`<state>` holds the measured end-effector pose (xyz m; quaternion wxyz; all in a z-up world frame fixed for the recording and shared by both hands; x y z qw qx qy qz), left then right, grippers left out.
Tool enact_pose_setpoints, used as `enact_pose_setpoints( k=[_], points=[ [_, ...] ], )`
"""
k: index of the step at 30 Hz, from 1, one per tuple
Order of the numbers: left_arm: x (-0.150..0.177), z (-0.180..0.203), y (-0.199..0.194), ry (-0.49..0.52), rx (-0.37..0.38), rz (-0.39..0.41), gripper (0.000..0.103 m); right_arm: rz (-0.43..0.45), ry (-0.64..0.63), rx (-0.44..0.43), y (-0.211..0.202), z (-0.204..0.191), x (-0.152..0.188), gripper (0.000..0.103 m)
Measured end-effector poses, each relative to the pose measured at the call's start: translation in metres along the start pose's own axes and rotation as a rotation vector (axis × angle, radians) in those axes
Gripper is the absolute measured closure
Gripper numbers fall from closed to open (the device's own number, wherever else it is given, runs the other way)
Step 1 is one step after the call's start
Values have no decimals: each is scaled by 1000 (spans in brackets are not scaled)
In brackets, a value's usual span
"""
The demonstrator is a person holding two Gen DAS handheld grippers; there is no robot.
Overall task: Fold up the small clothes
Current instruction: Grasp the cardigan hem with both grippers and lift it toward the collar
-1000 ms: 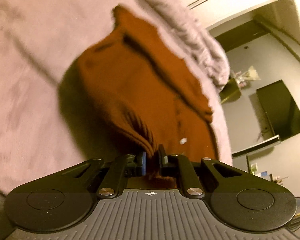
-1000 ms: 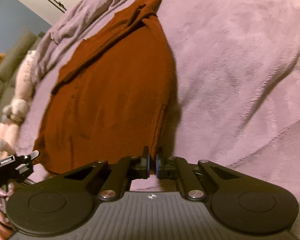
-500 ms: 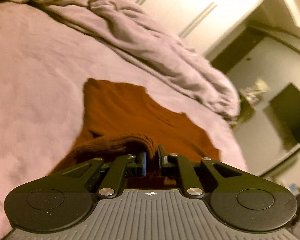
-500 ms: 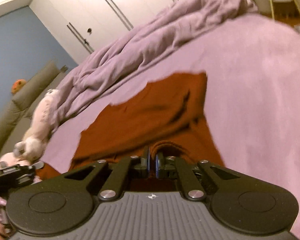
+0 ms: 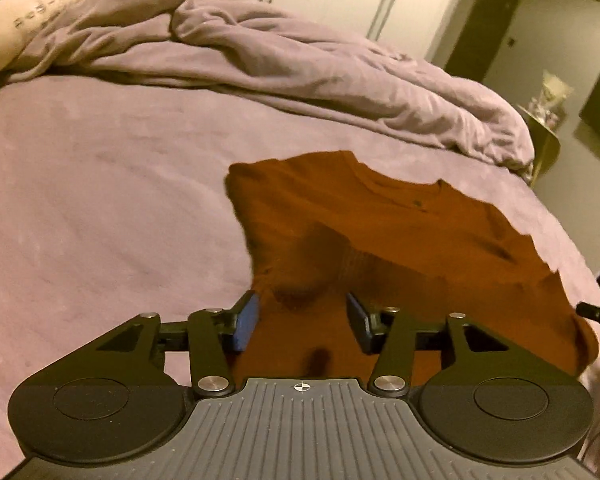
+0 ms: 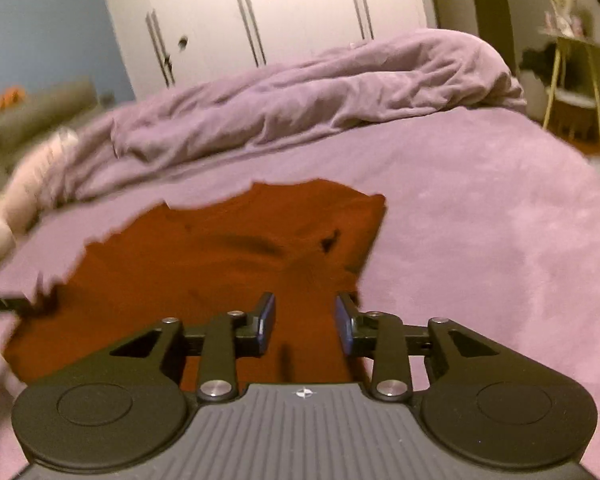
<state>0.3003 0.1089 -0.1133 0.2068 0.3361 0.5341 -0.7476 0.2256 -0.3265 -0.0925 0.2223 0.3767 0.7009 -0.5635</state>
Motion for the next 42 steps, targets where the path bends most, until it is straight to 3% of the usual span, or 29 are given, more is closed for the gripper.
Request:
enact_pose_setpoints(
  k=[5,12,16,18,20,22,23,24,26,34,36,42],
  points=[
    [-4,0,30,53,3,-47,34,-25,-54,2,22,-6,0,71],
    [-5,1,69,53,36,-113,36,-74,-93,-25,44,-12,-4,71],
    [-2,-5,66,-8,59,-104,51,-103,-91,-19,53,-5,-4,70],
    [-2,-10,63,-31,53,-96,66,-107,-91,-19,55,-5,-4,66],
    [-2,-14,61,-60,48,-92,74,-111,-83,-21,56,-6,-4,64],
    [-2,-13,58,-57,36,-83,80,-100,-94,-18,55,-9,-3,67],
    [-3,-11,57,-42,29,-77,82,-97,-109,-17,54,-11,-3,77],
    [-4,-9,55,-31,22,-73,83,-92,-130,-19,51,-15,-2,88],
    [-6,-5,51,-5,-1,-68,84,-78,-175,-14,46,-21,-1,95],
    [-23,8,20,53,-47,-37,88,-4,-295,7,12,-44,-15,97],
    [-28,12,12,75,-65,-18,94,22,-317,13,5,-50,-19,97],
    [-44,18,0,96,-50,29,94,63,-333,9,0,-61,-30,97]
  ],
)
Point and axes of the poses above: each gripper's, at about its wrist camera, not at the fingertips, and y roughly the way its jaws point, z to its right, x to its underside, the point moved 8 cm from there along y, roughly the way its jaws point, and after that the axes turned 7 degrees about y, right-handed, at the moved point
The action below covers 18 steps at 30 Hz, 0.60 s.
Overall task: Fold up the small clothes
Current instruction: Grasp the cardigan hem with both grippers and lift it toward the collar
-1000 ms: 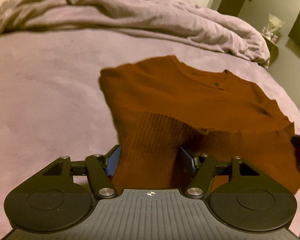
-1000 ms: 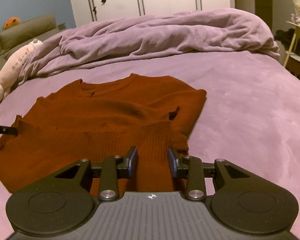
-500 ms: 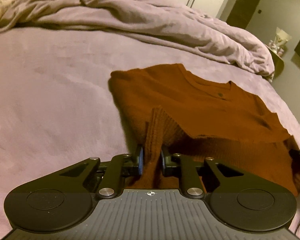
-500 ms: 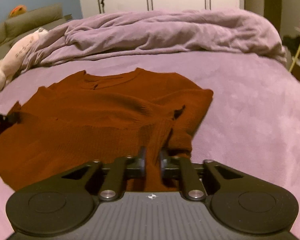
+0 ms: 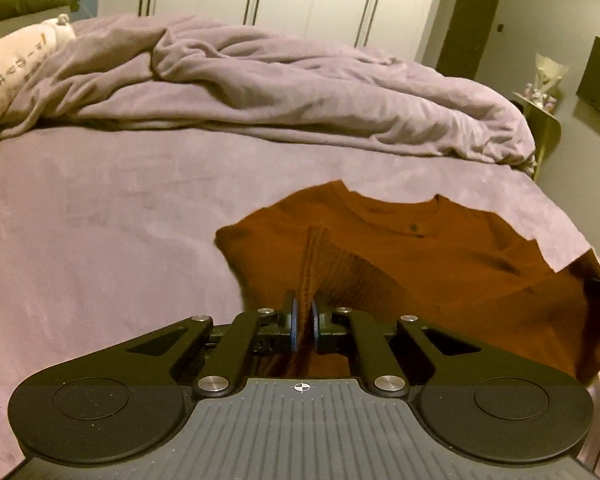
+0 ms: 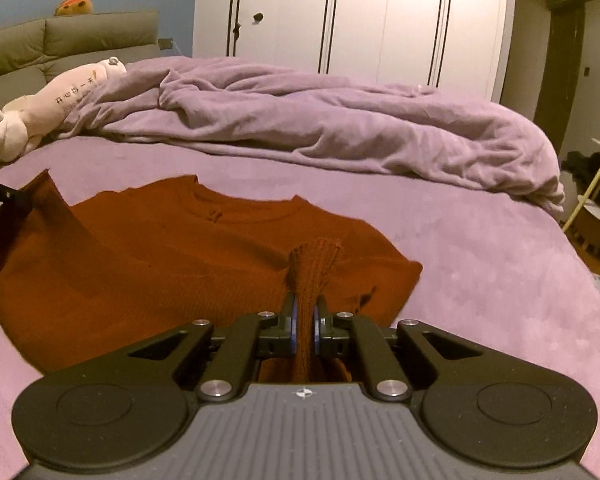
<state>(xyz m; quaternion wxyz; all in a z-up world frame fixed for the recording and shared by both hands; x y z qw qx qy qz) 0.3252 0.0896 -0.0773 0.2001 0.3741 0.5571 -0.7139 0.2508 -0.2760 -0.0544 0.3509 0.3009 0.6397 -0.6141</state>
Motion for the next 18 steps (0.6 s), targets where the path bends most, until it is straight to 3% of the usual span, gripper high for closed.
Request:
enact_pose_setpoints(
  k=[7,15,18],
  points=[
    [-20,-2,-2,-45,10,56,94,25,-3,22,-1,-3,-7,97],
    [-82,-6,15,12,-101,151,94,117,-11,117,28,13,-59,98],
    [-94,-11,40,-5,-141,139,94,117,-21,166,59,18,-76,98]
  ],
)
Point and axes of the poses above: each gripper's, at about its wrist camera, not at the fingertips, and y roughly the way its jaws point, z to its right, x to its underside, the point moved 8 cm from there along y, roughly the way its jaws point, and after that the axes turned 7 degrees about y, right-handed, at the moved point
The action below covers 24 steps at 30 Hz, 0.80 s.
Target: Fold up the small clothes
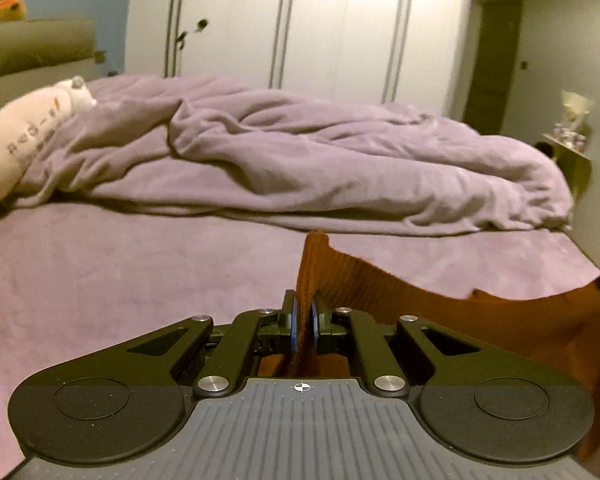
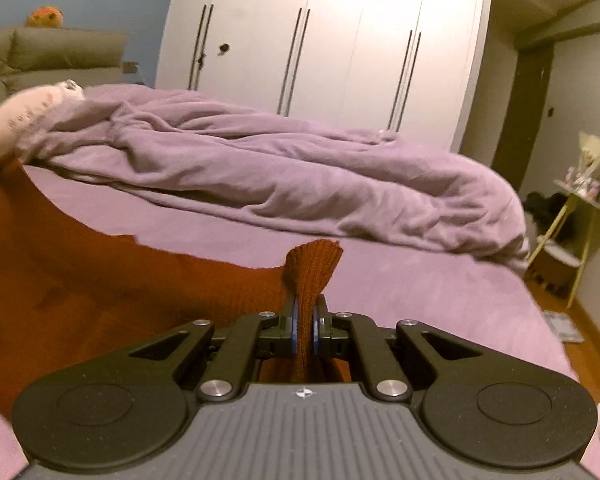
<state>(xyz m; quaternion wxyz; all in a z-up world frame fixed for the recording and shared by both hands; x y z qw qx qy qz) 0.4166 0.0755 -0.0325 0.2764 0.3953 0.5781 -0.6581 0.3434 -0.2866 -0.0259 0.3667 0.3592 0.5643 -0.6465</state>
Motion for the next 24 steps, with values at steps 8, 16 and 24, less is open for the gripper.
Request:
enact_pose_setpoints(
  k=[8,16,24],
  points=[
    [6,-3,62,-4,-71,-75,94,-93,-23,69,77,-1,-1,98],
    [-2,-4,104,-4,-157,-49,94,-128,-17,148,132,5,0,98],
    [38,-5,133,-9,-190,-169,92,-211,-10,160,159,8,31,94]
  ],
)
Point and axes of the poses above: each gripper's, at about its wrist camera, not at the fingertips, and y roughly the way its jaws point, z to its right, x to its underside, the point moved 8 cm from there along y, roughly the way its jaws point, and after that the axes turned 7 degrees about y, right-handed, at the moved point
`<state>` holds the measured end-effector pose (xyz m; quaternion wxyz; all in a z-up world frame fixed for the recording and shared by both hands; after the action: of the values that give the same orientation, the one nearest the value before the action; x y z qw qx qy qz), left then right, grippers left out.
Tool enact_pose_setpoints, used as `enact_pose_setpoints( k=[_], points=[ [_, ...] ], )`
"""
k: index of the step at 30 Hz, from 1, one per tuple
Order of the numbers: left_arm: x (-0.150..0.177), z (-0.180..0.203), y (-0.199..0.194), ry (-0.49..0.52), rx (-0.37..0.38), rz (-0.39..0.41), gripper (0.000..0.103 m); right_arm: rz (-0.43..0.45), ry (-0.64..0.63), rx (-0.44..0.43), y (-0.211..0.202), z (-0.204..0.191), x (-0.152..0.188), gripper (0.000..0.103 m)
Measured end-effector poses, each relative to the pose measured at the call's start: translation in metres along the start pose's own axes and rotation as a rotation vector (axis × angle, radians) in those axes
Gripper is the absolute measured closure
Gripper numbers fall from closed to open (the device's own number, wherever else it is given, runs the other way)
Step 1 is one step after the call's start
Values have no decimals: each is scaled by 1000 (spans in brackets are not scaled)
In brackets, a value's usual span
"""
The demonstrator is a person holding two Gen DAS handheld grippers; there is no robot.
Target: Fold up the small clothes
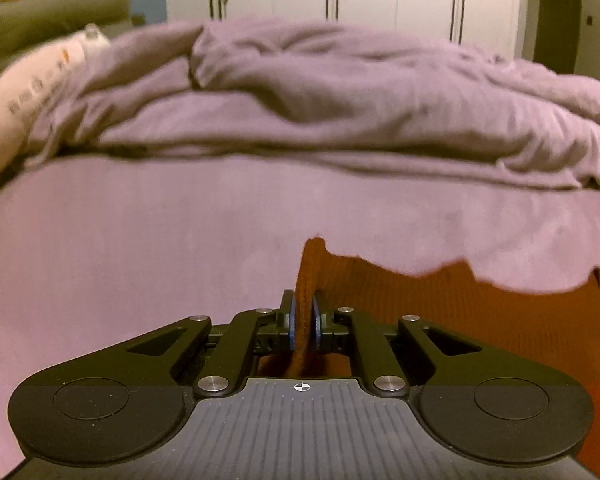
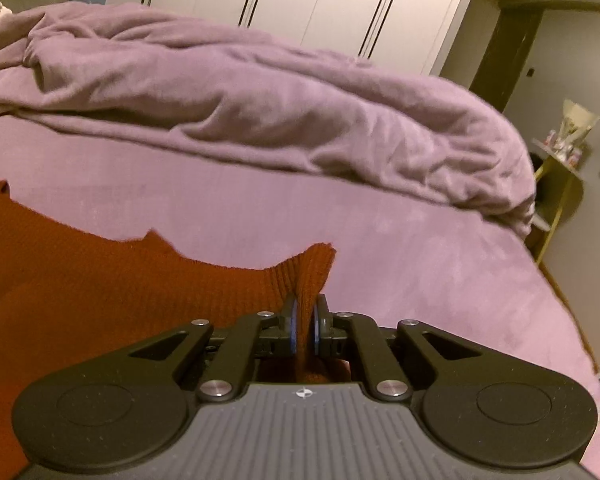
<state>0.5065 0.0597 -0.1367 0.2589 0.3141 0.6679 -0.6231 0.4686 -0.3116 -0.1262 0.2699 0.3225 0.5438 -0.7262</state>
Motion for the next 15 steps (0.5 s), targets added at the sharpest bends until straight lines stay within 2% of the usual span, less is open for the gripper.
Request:
enact_pose_setpoints(
  k=[5,8,10,11,12,13,15],
  points=[
    [13,-18,-37,-52,35,1,91,62,113,-119,-50,21,7,94],
    [29,-1,-75,-16,102,19,89,78,136,-236,-94,13,30,94],
    [40,22,-100,16,164,37,76,74,127,-335,-118,-8,50,94],
    [45,33,-109,15,197,57,56,66,125,-382,-128,-21,59,94],
    [52,46,-116,12,239,67,45,58,134,-441,-136,-34,68,94],
    [57,56,-118,13,273,74,46,41,156,-512,-142,-47,76,94],
    [68,72,-115,1,326,79,47,15,183,-587,-142,-66,86,94]
  ],
)
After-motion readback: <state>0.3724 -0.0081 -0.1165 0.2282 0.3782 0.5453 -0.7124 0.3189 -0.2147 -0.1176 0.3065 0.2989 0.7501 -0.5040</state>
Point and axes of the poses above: each gripper's, at about its wrist camera, not at the fingertips, and y roughly the way its jaws point, z to its right, x to its underside, the point moved 8 cm from there along y, roughly the way its jaws point, and after that the axes turned 7 degrees about y, right-handed, at the moved point
